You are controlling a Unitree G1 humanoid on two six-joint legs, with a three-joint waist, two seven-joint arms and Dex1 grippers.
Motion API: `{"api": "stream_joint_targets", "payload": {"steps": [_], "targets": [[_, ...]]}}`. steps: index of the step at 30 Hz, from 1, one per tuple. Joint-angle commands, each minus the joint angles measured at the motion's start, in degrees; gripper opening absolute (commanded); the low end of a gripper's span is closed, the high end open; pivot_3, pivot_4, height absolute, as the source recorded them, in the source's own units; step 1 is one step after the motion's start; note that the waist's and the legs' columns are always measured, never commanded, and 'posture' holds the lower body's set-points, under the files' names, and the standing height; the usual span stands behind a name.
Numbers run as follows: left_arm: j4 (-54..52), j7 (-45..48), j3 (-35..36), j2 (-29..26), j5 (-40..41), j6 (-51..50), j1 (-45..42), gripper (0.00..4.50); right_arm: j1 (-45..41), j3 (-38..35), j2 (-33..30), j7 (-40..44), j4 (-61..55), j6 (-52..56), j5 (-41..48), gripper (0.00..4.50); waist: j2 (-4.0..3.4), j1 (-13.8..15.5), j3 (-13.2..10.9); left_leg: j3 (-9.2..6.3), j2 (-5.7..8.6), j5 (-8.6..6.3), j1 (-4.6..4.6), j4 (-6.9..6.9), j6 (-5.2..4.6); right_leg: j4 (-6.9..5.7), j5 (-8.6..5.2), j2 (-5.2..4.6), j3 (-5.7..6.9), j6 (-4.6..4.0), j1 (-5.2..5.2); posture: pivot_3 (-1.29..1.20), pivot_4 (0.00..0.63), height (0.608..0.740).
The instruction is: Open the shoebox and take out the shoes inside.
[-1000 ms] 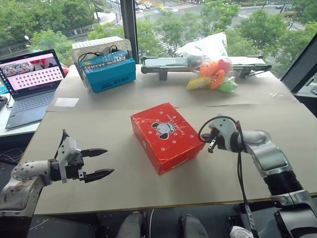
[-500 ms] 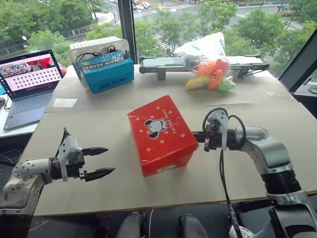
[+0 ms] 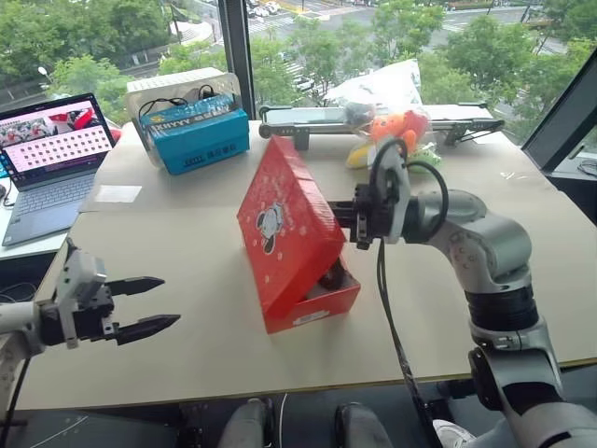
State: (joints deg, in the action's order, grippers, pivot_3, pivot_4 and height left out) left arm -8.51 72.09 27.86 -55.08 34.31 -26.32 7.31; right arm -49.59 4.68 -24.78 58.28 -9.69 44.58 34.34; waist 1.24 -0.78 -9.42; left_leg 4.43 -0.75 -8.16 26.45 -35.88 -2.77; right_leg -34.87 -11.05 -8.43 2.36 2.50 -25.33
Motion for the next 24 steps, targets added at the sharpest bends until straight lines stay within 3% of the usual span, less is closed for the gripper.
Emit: {"api": "stream_joint_targets", "payload": {"steps": [1, 8, 14, 24], "targets": [[-2.67, 0.49, 4.8, -1.91, 1.75, -1.04, 1.17, 4.5, -3.92, 4.08, 4.29, -0.76, -3.21, -0.35, 0.93, 0.04, 0.0, -0.07, 0.0, 0.08, -0.04, -0.01, 0.0, 0.0, 0.02, 0.0, 0.04, -0.01, 0.0, -0.03, -0.05, 0.0, 0.15, 0.736], [-3.85, 1.0, 9.79, -3.45, 5.08, -4.64, 1.26, 4.5, -7.37, 9.42, 10.59, -1.91, 4.05, -4.58, -3.8, 0.04, 0.02, -0.06, 0.01, 0.42, -0.13, -0.04, 0.02, 0.05, 0.08, -0.06, 0.17, -0.03, -0.01, -0.13, -0.41, 0.0, 0.15, 0.736], [-1.84, 2.93, 15.35, -6.87, 6.89, -8.02, 0.96, 4.5, -9.19, 14.34, 16.99, -2.05, 19.08, -12.37, -11.65, 0.04, 0.11, -0.38, 0.06, 0.65, -0.24, -0.01, 0.07, 0.1, 0.21, -0.14, 0.28, 0.03, 0.0, -0.27, -0.7, 0.0, 0.15, 0.736], [5.36, 7.96, 20.75, -13.93, 3.74, -6.85, 0.05, 4.5, -7.78, 14.44, 19.26, -1.66, 23.91, -14.6, -15.11, 0.04, 0.11, -0.65, 0.05, 0.71, -0.26, 0.05, 0.31, 0.13, 0.4, -0.15, 0.33, 0.1, 0.03, -0.3, -0.95, 0.0, 0.15, 0.736]]}}
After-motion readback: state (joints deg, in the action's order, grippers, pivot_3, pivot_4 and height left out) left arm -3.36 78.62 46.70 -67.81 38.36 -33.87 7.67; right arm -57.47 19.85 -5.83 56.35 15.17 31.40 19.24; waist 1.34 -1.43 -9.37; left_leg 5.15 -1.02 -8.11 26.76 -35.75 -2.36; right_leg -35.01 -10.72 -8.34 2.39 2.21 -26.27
